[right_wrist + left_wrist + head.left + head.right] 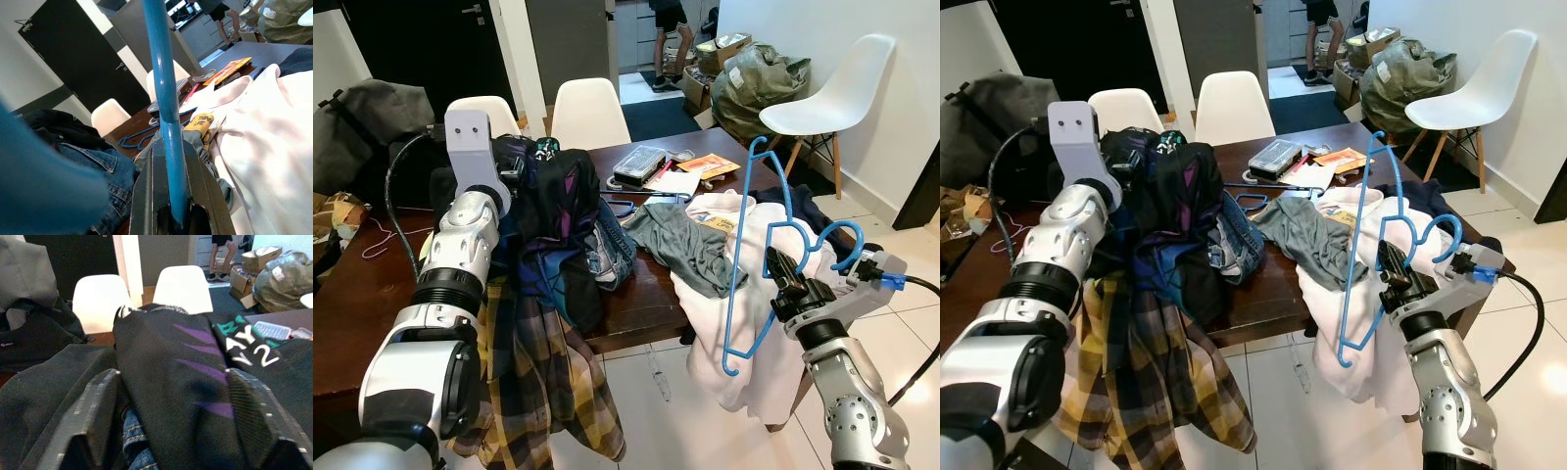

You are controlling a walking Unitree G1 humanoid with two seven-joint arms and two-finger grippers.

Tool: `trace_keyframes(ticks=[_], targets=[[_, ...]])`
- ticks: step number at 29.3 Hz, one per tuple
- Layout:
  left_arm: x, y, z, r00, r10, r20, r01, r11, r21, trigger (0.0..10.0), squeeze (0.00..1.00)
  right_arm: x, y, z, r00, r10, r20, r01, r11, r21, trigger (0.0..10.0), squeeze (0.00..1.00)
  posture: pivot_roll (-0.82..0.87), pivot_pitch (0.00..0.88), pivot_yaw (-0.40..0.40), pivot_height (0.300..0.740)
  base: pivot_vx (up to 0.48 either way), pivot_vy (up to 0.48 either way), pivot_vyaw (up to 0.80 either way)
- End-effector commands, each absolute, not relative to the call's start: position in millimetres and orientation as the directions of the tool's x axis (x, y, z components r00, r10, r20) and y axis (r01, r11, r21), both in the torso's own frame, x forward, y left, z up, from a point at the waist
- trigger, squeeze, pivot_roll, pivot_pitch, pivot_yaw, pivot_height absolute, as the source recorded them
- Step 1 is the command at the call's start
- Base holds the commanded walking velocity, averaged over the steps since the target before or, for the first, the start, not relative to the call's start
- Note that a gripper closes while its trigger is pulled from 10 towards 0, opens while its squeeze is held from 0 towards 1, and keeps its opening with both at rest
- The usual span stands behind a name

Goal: Hang hanger

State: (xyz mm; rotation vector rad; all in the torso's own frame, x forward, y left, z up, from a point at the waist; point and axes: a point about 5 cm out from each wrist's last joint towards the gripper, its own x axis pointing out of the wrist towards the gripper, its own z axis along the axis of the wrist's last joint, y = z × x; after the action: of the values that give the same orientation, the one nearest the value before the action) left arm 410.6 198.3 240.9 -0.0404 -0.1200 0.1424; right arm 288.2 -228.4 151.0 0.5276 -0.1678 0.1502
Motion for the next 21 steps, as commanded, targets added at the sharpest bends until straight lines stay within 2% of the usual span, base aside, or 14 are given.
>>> trace_keyframes(ticks=[1,6,7,21], targets=[[409.7,205.1,235.7,0.983,0.151,0.103,-0.149,0.988,-0.030,10.0,0.03,287.8,-225.8,154.8,0.972,0.112,0.205,-0.200,0.850,0.487,10.0,0.00,-0.19,0.000,0.056,0.740,0.000,0.000,0.00],[410.9,198.8,233.2,0.988,0.122,0.093,-0.120,0.992,-0.032,10.0,0.00,286.4,-226.9,154.9,0.973,0.113,0.202,-0.199,0.852,0.483,10.0,0.00,-0.20,0.000,0.052,0.740,0.000,0.000,0.00],[411.5,196.0,231.9,0.990,0.113,0.087,-0.111,0.993,-0.034,0.0,0.00,285.6,-227.8,154.8,0.973,0.113,0.199,-0.198,0.854,0.481,10.0,0.00,-0.21,0.000,0.050,0.740,0.000,0.000,0.00],[412.6,197.1,238.2,0.989,0.110,0.103,-0.106,0.993,-0.044,0.0,0.00,286.1,-227.3,153.1,0.974,0.118,0.192,-0.198,0.856,0.477,10.0,0.00,-0.20,0.000,0.051,0.740,0.000,0.000,0.00]])
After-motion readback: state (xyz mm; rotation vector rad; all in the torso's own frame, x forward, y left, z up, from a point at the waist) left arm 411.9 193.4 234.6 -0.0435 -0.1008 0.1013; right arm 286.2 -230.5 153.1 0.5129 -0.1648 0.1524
